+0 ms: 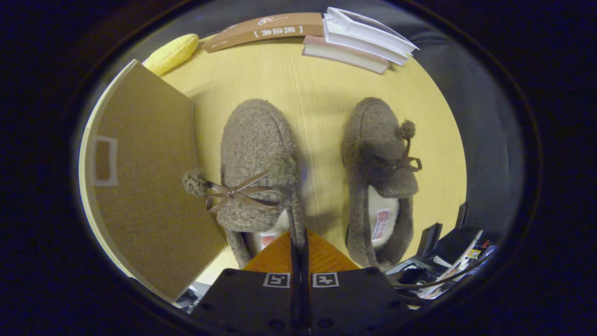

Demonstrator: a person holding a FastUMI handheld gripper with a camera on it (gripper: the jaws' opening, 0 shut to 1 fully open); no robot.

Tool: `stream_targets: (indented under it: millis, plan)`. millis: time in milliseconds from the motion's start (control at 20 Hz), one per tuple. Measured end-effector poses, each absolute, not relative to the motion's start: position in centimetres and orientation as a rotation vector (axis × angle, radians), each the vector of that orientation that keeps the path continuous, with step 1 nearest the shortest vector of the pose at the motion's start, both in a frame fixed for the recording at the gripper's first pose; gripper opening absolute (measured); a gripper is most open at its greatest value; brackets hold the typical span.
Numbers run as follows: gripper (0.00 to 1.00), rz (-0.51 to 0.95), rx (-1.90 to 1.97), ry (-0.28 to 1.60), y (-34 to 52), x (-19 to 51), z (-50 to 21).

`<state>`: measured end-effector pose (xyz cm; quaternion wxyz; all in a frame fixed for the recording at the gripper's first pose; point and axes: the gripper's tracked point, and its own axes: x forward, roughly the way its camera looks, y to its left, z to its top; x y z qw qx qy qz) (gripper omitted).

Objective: Open the storage box then place both shoes into the box .Put the left shoe in first, then the right shoe, with the right side of both shoes facing outward in a uniform manner.

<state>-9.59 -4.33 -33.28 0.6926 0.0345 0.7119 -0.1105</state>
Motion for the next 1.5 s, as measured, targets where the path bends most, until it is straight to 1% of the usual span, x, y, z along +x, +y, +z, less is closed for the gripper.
stream_targets:
  millis: [300,600,800,950,1150,1350,1500]
  plan:
    - [0.04,-0.304,-0.017,1.604,-5.6,-11.0,-28.1]
    - [0.04,-0.372,-0.065,1.519,-5.5,-10.3,-19.6]
    - [0.03,-0.356,-0.131,1.449,-3.4,-8.7,-14.4]
    - [0.03,-0.316,-0.107,1.374,0.0,-6.5,-12.2]
    - [0.03,-0.235,-0.112,1.344,4.4,-4.6,-11.5]
    - [0.03,-0.144,-0.108,1.365,9.5,-2.9,-14.5]
    - [0.03,-0.101,-0.079,1.409,12.4,-2.6,-17.5]
